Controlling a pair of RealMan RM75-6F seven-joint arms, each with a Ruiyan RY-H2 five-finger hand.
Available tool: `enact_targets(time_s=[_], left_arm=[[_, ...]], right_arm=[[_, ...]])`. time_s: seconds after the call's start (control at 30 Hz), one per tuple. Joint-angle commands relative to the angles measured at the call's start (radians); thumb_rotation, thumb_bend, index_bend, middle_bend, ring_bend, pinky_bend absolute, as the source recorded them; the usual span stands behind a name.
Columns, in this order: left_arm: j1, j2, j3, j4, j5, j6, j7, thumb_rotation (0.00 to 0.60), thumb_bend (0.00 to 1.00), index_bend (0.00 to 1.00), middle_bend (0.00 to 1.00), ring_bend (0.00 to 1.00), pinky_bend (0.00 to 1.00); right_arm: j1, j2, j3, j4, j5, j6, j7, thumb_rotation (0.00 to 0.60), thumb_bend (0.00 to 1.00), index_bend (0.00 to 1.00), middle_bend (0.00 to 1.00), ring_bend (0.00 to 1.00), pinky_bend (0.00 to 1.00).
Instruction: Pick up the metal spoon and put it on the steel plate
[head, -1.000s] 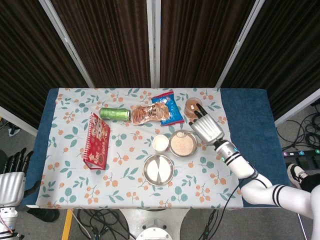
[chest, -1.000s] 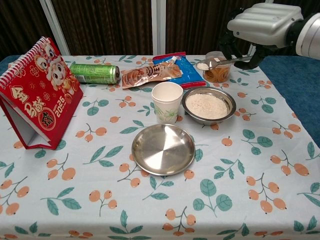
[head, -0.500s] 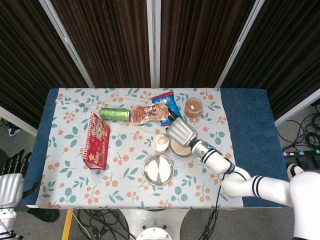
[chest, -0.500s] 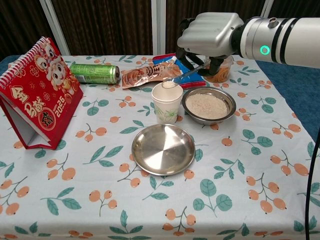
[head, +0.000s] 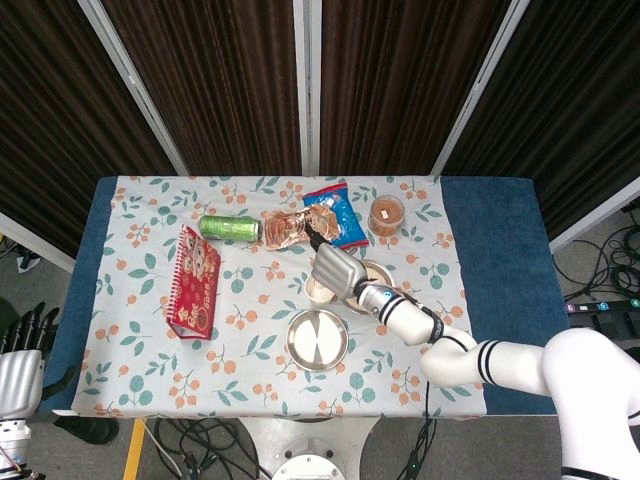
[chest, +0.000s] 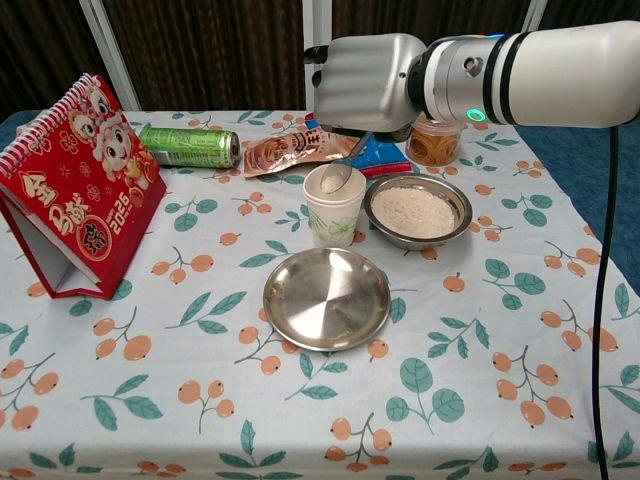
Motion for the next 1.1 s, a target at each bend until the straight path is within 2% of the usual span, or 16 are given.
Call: enact_targets(time_s=[0.03, 0.4, 0.73, 0.97, 1.1], left_arm=[[0.002, -0.002, 0.001, 0.001, 0.0, 0.0, -0.001, 0.6, 0.26, 0.13, 0.1, 0.05, 0.11], [0.01, -0.009, 0.003, 0.011, 0.005, 0.011, -0.009, 0.6, 0.26, 0.13, 0.1, 0.05, 0.11], [0.005, -0.014, 0.002, 0.017, 0.014, 0.009, -0.009, 0.6, 0.26, 0.13, 0.1, 0.05, 0.11], [0.001, -0.005, -0.002, 0.005, 0.015, 0.007, -0.002, 0.6, 0.26, 0.13, 0.1, 0.05, 0.11], [0.001, -0.002, -0.001, -0.003, 0.015, 0.004, 0.005, 0.6, 0.26, 0.13, 0.1, 0.05, 0.11]], right_arm=[[0.031, -0.014, -0.032, 0.02, -0.06, 0.013, -0.057, 0.6, 0.38, 0.64, 0.6, 0.19, 0.0], [0.037, -0.036, -0.082, 0.031, -0.174, 0.078, -0.203, 0.6, 0.38, 0.64, 0.6, 0.19, 0.0], [-0.004, -0.001, -0.075, -0.048, -0.133, 0.155, -0.329, 0.6, 0.38, 0.64, 0.61, 0.19, 0.0], [-0.045, 0.024, -0.066, -0.1, -0.128, 0.204, -0.293, 0.6, 0.38, 0.64, 0.61, 0.19, 0.0], [-0.099, 0.057, -0.05, -0.164, -0.138, 0.254, -0.159, 0.6, 0.38, 0.64, 0.61, 0.19, 0.0]])
